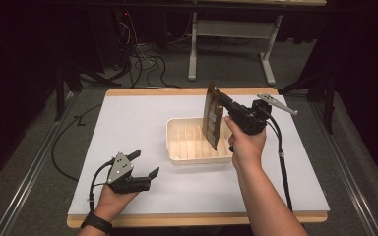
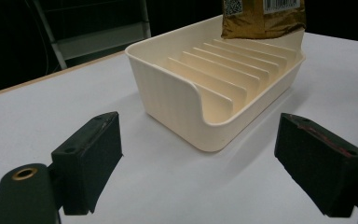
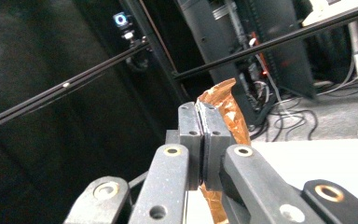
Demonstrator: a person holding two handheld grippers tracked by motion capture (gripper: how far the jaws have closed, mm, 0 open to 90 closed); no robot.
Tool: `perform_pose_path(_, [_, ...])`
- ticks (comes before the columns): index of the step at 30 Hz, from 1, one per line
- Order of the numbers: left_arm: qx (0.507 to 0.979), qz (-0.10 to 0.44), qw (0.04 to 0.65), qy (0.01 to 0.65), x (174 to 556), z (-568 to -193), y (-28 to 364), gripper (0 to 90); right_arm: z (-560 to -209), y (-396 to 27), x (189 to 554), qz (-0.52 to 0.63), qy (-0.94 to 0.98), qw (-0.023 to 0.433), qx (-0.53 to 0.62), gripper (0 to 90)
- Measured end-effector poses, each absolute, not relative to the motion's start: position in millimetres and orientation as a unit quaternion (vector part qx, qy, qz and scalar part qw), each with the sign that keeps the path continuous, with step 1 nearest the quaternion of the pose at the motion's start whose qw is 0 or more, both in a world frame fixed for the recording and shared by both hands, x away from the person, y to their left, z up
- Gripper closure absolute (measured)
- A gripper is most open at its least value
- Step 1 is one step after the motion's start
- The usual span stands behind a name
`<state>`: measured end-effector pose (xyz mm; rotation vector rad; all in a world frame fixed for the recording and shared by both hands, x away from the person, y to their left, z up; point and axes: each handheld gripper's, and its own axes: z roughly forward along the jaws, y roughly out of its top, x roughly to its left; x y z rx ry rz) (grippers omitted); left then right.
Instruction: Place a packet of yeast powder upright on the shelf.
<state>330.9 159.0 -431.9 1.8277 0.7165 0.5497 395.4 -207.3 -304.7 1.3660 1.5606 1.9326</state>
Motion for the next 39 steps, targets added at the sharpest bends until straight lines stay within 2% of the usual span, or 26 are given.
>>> perform_pose_path(15, [0.764,0.230,0.523,0.299,330.7,-432.2,158.5,15.2,-322.5,-230.6,410.0,0.648,0.528,0.188,0.515,90.0])
perform_pose_path(39, [0.767,0.229,0.521,0.296,331.3,-433.2,157.4,15.2,-363.6,-228.7,420.8,0.601,0.564,0.189,0.534,89.4])
